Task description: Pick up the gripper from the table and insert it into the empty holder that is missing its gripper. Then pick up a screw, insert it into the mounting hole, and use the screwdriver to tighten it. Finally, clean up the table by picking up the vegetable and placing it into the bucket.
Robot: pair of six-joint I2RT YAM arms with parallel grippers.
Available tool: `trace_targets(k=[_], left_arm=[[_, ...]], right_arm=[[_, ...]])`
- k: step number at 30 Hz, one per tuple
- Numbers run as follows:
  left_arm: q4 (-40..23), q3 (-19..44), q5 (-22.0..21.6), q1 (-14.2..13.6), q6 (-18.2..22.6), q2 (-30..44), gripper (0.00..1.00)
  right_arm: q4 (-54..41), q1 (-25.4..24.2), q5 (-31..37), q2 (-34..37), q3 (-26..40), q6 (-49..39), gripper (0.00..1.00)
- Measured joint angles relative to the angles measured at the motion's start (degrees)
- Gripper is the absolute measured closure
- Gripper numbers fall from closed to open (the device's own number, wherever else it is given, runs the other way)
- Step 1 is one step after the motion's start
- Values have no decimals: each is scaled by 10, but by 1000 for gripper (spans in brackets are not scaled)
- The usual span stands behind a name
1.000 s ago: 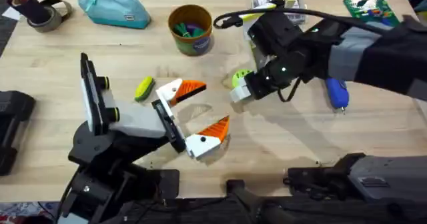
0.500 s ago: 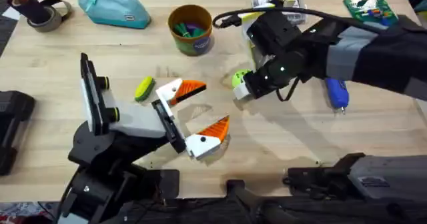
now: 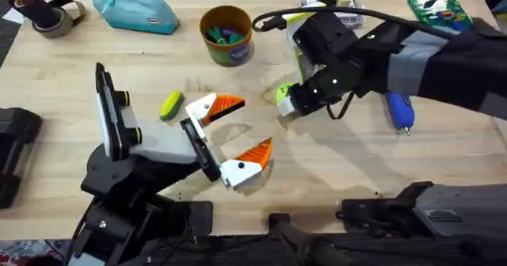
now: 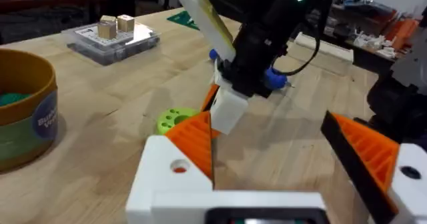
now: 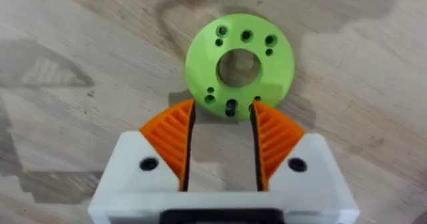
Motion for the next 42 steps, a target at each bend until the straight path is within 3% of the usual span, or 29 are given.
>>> trace_targets(k=[15,27,42], left_arm=[[0,0,0,0,0,0,6],[0,0,0,0,0,0,6],[0,0,0,0,0,0,6]], right_arm=[[1,0,3,23,5,0,588],[4,-2,10,23,5,0,987],[1,-2,10,23,7,0,995]])
